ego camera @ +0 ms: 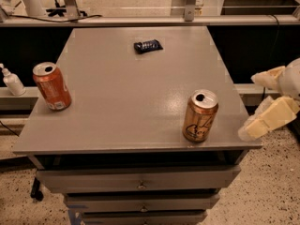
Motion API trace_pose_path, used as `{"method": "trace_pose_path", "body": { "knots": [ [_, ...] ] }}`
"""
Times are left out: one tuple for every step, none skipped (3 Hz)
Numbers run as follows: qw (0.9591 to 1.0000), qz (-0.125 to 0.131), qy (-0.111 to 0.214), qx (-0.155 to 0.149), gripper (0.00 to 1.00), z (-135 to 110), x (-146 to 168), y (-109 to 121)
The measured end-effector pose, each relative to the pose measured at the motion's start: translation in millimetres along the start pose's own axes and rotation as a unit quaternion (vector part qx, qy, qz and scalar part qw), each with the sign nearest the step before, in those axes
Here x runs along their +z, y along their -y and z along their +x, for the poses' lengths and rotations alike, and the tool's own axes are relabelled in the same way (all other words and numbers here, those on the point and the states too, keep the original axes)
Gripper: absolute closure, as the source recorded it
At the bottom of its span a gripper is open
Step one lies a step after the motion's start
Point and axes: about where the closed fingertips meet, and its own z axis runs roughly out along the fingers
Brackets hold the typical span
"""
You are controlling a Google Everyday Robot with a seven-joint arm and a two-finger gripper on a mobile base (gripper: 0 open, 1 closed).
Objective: Move orange can near coke can
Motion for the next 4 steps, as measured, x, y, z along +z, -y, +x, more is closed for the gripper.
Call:
{"method": "trace_pose_path", "body": {
  "knots": [
    [0.9970,-0.014,0.075,-0.004,0.00,-3,18,-19],
    [0.9892,-0.024,0.143,-0.017,0.00,-8,39,-35],
    [0.9792,-0.030,0.199,-0.027,0.00,-16,60,-45],
    [0.9703,-0.031,0.239,-0.023,0.00,-24,79,-47]
  ]
}}
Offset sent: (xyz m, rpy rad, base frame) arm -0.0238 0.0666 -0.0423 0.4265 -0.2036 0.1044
